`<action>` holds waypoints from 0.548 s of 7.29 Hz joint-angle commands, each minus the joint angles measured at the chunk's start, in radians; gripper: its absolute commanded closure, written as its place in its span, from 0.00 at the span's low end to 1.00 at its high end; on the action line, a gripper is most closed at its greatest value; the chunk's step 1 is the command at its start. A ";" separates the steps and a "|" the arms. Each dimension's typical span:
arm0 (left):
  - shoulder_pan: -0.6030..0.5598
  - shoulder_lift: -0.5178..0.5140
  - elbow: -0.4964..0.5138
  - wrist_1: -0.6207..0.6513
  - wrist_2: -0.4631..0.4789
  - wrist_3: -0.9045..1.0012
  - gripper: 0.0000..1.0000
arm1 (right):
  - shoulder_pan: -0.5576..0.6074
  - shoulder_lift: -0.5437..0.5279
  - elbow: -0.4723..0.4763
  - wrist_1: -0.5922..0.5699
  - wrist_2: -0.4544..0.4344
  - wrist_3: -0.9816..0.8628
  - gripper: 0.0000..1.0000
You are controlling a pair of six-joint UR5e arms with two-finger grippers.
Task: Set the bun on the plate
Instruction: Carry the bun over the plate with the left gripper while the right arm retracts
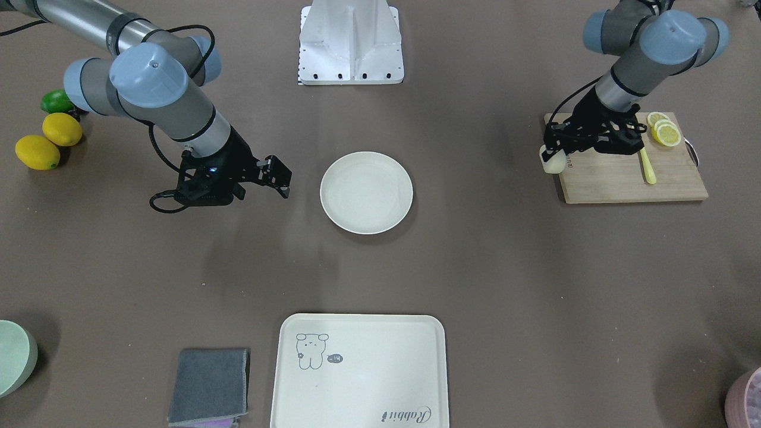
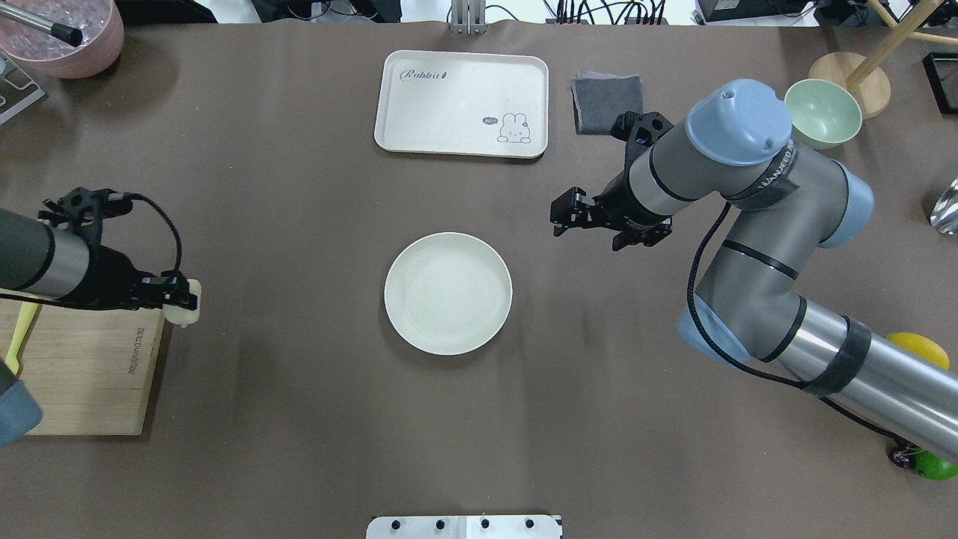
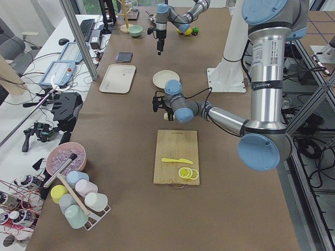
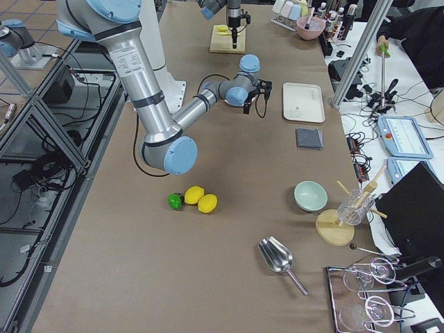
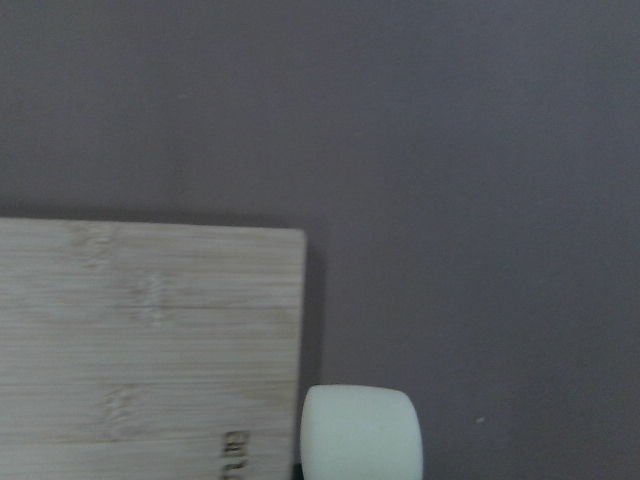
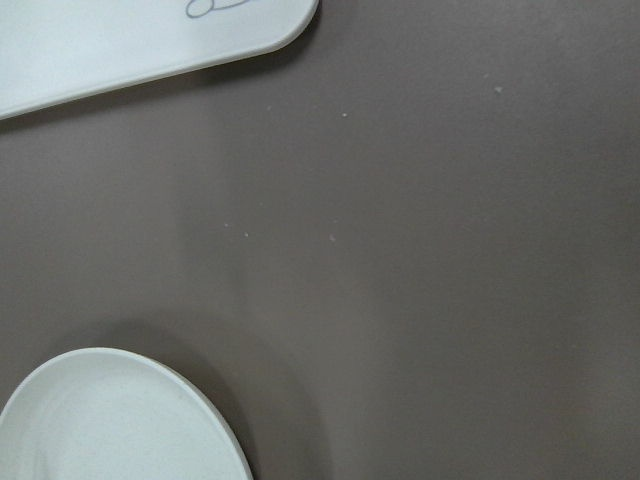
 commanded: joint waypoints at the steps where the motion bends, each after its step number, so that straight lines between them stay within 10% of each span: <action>1: 0.078 -0.302 0.006 0.313 0.075 -0.113 0.64 | 0.091 -0.067 0.037 -0.062 0.061 -0.172 0.01; 4: 0.244 -0.655 0.227 0.472 0.251 -0.271 0.64 | 0.166 -0.162 0.056 -0.062 0.112 -0.306 0.01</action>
